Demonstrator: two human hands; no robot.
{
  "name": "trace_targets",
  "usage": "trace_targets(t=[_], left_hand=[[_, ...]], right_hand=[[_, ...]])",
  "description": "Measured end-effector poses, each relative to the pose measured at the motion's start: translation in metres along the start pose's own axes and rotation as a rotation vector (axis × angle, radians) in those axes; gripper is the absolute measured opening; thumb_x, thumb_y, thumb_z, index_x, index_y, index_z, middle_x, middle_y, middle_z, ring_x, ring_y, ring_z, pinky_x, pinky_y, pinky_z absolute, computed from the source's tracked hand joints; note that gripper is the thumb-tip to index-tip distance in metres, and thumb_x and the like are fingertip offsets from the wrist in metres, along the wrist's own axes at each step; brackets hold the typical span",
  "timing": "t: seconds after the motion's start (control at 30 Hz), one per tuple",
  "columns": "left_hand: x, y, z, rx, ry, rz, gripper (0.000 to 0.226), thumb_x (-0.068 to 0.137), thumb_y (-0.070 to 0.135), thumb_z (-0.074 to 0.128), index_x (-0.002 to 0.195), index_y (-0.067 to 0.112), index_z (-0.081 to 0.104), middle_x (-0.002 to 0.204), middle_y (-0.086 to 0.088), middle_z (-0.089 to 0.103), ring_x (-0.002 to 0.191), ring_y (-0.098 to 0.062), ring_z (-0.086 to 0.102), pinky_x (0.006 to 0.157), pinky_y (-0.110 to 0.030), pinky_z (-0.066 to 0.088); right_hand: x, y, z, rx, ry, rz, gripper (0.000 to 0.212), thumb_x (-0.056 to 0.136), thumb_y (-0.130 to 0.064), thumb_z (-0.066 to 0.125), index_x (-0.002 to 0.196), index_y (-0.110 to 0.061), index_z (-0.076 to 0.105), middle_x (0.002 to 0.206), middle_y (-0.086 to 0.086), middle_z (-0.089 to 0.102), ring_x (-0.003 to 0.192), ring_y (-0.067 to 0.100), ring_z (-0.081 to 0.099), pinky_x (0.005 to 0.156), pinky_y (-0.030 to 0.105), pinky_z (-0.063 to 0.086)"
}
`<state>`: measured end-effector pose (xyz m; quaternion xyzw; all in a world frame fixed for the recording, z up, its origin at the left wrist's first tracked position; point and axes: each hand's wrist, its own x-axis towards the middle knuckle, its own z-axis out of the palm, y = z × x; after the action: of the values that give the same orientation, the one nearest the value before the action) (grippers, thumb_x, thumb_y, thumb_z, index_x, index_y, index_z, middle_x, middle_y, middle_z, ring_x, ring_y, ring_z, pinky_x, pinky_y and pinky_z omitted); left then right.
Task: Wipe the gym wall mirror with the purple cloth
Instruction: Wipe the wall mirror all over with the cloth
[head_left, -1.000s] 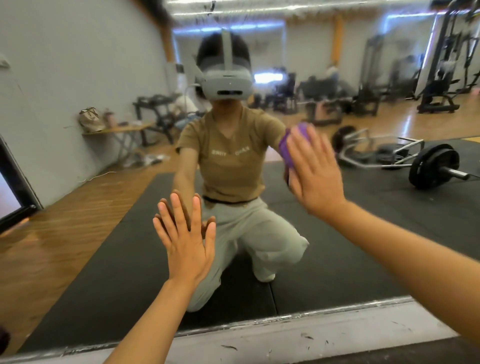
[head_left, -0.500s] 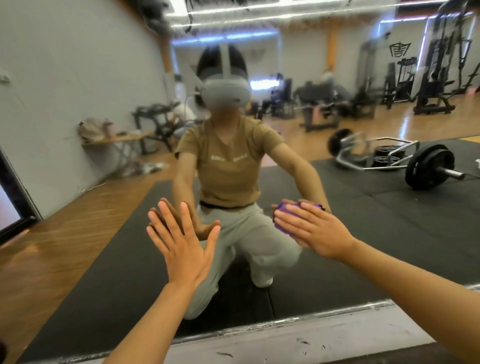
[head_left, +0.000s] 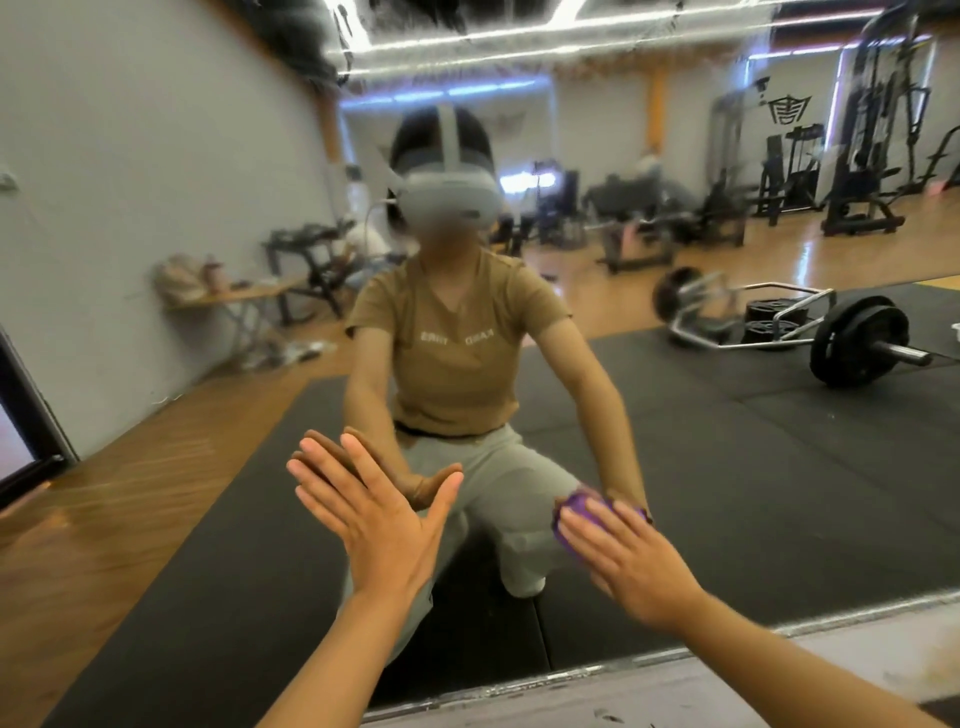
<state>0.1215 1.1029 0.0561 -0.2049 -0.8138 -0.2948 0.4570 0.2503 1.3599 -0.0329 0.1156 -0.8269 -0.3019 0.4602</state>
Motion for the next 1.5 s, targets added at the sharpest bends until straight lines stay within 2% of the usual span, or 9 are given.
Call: trace_targets(t=[0.2, 0.4, 0.53, 0.63, 0.9, 1.03, 1.23, 1.33, 1.5], left_hand=[[0.0, -0.005, 0.0, 0.007, -0.023, 0.033, 0.122, 0.083, 0.079, 0.043, 0.156, -0.003, -0.013, 0.154, -0.046, -0.007, 0.144, -0.061, -0.009, 0.118, -0.063, -0.009], [0.0, -0.005, 0.0, 0.037, -0.039, 0.021, 0.122, 0.084, 0.08, 0.04, 0.155, -0.007, -0.007, 0.153, -0.048, -0.004, 0.143, -0.064, -0.005, 0.117, -0.069, -0.001], [0.0, -0.004, -0.001, 0.035, -0.046, 0.031, 0.122, 0.084, 0.079, 0.041, 0.155, -0.007, -0.008, 0.154, -0.047, -0.005, 0.144, -0.063, -0.006, 0.118, -0.067, -0.003], [-0.001, -0.006, -0.004, 0.01, -0.053, 0.042, 0.12, 0.084, 0.077, 0.043, 0.155, -0.007, -0.007, 0.156, -0.042, -0.011, 0.145, -0.06, -0.01, 0.119, -0.063, -0.007], [-0.008, -0.001, -0.004, 0.053, -0.062, 0.286, 0.083, 0.099, 0.051, 0.035, 0.161, 0.008, 0.002, 0.166, -0.026, -0.005, 0.152, -0.048, 0.0, 0.12, -0.065, 0.001], [-0.003, 0.008, -0.003, 0.045, -0.092, 0.398, 0.069, 0.102, 0.041, 0.028, 0.163, 0.019, 0.001, 0.168, -0.018, -0.007, 0.154, -0.04, -0.005, 0.12, -0.062, -0.005], [-0.001, 0.009, 0.0, 0.035, -0.09, 0.389, 0.064, 0.106, 0.045, 0.017, 0.163, 0.021, 0.0, 0.168, -0.016, -0.008, 0.154, -0.04, -0.006, 0.12, -0.062, -0.007], [-0.002, 0.011, 0.0, 0.027, -0.092, 0.385, 0.065, 0.105, 0.045, 0.02, 0.163, 0.021, 0.001, 0.168, -0.016, -0.008, 0.154, -0.04, -0.007, 0.12, -0.062, -0.008], [-0.003, 0.01, 0.004, 0.044, -0.064, 0.386, 0.075, 0.098, 0.039, 0.035, 0.163, 0.021, 0.002, 0.168, -0.016, -0.008, 0.154, -0.041, -0.007, 0.119, -0.064, -0.007]], right_hand=[[-0.018, 0.024, -0.003, -0.045, -0.084, -0.198, 0.076, 0.096, -0.029, 0.039, 0.162, -0.012, 0.005, 0.17, 0.003, -0.001, 0.156, 0.022, 0.0, 0.127, 0.038, 0.0], [0.104, 0.11, -0.049, 0.09, 0.262, 0.382, 0.053, 0.109, -0.026, 0.032, 0.154, 0.002, 0.027, 0.159, 0.021, 0.029, 0.155, 0.029, 0.008, 0.127, 0.041, 0.009], [0.16, 0.154, -0.074, 0.126, 0.366, 0.722, 0.057, 0.105, -0.022, 0.037, 0.154, 0.005, 0.027, 0.162, 0.023, 0.024, 0.151, 0.037, 0.016, 0.126, 0.045, 0.007], [0.148, 0.129, -0.064, 0.234, 0.429, 0.784, 0.057, 0.104, -0.019, 0.037, 0.153, 0.007, 0.026, 0.162, 0.025, 0.024, 0.153, 0.037, 0.014, 0.126, 0.043, 0.006], [-0.011, -0.003, -0.01, 0.398, 0.105, 0.891, 0.067, 0.109, -0.044, 0.022, 0.161, -0.01, -0.001, 0.17, 0.0, -0.005, 0.156, 0.022, -0.001, 0.126, 0.035, 0.002], [-0.014, -0.009, -0.007, 0.455, 0.058, 1.001, 0.072, 0.109, -0.049, 0.02, 0.158, 0.002, 0.008, 0.17, -0.003, -0.008, 0.156, 0.02, -0.004, 0.126, 0.034, 0.001], [0.098, 0.081, -0.043, 0.405, 0.365, 1.022, 0.062, 0.104, -0.024, 0.034, 0.153, 0.012, 0.02, 0.164, 0.025, 0.014, 0.154, 0.032, 0.004, 0.127, 0.039, 0.003], [0.163, 0.13, -0.072, 0.412, 0.454, 1.132, 0.062, 0.102, -0.021, 0.03, 0.154, 0.01, 0.016, 0.164, 0.026, 0.013, 0.153, 0.038, 0.007, 0.126, 0.035, -0.002], [0.153, 0.107, -0.056, 0.374, 0.567, 1.188, 0.059, 0.104, -0.019, 0.032, 0.154, 0.01, 0.018, 0.162, 0.028, 0.018, 0.152, 0.04, 0.014, 0.127, 0.042, 0.007]])
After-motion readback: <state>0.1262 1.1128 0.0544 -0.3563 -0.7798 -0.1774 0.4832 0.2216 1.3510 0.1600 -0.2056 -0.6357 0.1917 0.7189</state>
